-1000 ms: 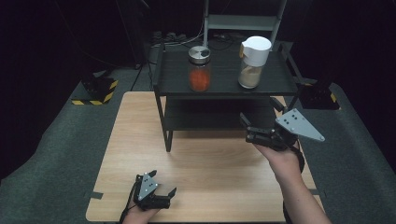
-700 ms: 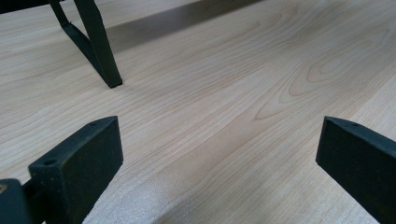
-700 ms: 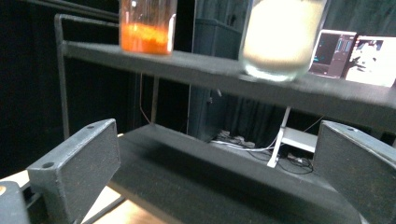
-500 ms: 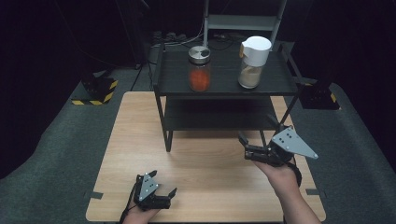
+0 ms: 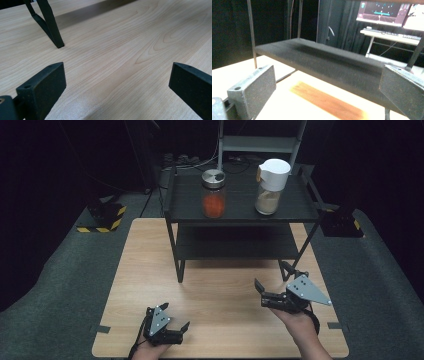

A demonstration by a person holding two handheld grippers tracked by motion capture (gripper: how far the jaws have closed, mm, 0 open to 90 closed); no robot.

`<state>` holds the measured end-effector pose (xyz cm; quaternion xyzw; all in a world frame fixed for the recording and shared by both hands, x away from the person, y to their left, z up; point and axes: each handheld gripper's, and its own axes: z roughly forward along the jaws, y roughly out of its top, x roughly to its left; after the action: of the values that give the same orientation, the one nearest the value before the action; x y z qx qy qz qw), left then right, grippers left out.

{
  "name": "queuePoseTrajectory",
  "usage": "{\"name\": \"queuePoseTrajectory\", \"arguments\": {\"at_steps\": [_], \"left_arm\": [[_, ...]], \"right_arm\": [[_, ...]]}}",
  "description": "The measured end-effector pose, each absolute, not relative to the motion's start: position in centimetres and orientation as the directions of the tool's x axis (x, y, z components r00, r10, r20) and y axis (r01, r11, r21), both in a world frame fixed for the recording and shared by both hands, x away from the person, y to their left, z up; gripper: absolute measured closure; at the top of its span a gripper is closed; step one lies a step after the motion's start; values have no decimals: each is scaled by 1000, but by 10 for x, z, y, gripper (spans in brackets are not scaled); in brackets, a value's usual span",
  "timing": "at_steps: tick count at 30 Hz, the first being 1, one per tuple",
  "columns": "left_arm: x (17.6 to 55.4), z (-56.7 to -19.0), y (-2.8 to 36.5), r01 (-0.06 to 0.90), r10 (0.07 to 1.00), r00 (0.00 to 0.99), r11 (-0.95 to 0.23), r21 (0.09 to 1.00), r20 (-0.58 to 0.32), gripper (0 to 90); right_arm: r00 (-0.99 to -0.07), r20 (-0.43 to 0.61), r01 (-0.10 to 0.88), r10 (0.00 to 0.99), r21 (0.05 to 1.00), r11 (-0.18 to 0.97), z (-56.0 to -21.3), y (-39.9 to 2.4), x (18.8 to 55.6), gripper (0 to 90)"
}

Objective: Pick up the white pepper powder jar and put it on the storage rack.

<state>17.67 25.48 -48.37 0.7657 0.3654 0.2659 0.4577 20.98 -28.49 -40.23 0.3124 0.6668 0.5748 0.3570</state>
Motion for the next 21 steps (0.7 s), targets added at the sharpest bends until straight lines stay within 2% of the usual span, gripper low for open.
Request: {"name": "queuePoseTrajectory", "arguments": {"at_steps": [21], "left_arm": [[175, -484, 253, 308, 801, 592, -324, 895, 87, 12]], "right_arm": [[-545, -103, 131, 832, 970, 205, -466, -291, 199, 0]]}}
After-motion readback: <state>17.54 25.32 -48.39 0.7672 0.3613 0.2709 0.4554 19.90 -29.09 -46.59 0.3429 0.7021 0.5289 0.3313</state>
